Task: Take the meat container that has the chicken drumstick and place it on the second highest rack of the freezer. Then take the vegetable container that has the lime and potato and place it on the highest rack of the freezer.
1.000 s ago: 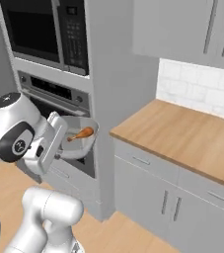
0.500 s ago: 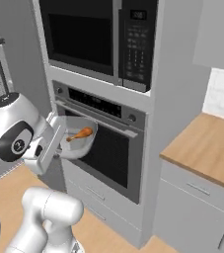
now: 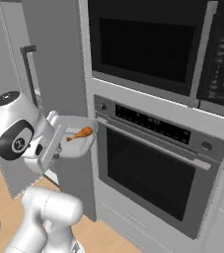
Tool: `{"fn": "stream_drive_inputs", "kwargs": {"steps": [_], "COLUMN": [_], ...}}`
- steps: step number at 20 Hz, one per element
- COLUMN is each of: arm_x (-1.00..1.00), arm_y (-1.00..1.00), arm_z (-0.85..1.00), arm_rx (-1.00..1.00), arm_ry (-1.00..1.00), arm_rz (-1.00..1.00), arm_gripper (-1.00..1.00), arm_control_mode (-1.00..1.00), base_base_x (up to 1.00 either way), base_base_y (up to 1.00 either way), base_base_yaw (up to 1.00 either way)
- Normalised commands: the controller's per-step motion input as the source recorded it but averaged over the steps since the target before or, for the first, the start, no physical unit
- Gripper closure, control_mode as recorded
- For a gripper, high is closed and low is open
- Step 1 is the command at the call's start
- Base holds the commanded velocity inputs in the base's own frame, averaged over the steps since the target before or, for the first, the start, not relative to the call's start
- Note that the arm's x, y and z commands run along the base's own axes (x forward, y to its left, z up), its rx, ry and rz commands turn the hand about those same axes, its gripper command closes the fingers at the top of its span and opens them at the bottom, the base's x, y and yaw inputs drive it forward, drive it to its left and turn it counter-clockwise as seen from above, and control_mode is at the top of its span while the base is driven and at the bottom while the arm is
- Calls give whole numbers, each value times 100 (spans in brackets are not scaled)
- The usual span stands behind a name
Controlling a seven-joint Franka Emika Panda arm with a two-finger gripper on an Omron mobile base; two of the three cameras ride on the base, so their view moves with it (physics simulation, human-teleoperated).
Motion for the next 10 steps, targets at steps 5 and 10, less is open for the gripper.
{"fn": "stream_drive_inputs", "kwargs": {"steps": [5, 10], "arm_x": [0, 0], "arm_y": [0, 0], "arm_z": [0, 0], "arm_rx": [0, 0], "arm_ry": [0, 0], "arm_rz": [0, 0], "arm_gripper": [100, 100], "arm_control_mode": [100, 100], "base_base_x": [9, 0], "base_base_y": [100, 100], "base_base_yaw": [-12, -21]}}
